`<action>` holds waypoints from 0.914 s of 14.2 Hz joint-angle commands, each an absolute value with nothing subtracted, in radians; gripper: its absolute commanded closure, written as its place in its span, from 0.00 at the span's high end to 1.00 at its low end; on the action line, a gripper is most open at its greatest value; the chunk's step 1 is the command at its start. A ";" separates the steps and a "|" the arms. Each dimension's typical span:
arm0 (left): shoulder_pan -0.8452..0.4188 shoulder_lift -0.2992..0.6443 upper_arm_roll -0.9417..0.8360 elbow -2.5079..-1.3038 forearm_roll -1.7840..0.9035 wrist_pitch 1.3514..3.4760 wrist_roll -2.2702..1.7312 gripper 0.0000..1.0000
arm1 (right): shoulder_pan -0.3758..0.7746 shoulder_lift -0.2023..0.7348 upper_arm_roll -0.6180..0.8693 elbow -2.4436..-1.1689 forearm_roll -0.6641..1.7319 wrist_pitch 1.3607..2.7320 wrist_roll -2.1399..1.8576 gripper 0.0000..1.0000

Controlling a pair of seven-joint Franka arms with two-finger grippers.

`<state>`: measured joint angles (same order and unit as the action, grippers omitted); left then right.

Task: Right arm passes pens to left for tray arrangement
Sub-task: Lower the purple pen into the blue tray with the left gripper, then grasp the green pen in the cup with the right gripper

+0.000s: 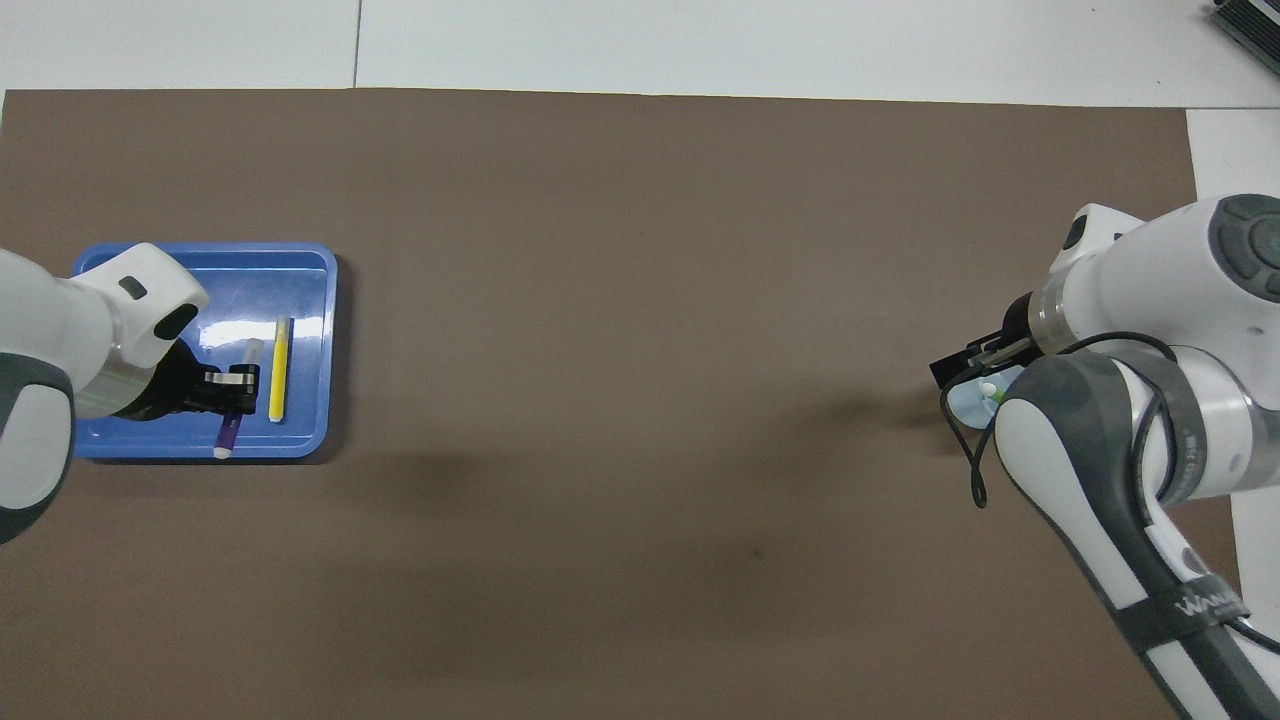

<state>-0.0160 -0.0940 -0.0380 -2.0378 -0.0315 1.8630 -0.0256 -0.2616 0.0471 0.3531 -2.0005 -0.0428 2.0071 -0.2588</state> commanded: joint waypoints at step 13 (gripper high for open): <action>0.132 0.008 -0.048 -2.171 0.080 2.189 0.110 0.00 | -0.357 0.032 0.367 -2.154 -0.063 2.088 -0.282 0.71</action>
<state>0.1185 -0.0043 -0.0381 -2.1534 0.0587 2.1395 0.1028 -0.3368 0.0475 0.3531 -2.1249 -0.0453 2.0661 -0.2656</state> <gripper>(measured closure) 0.828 0.286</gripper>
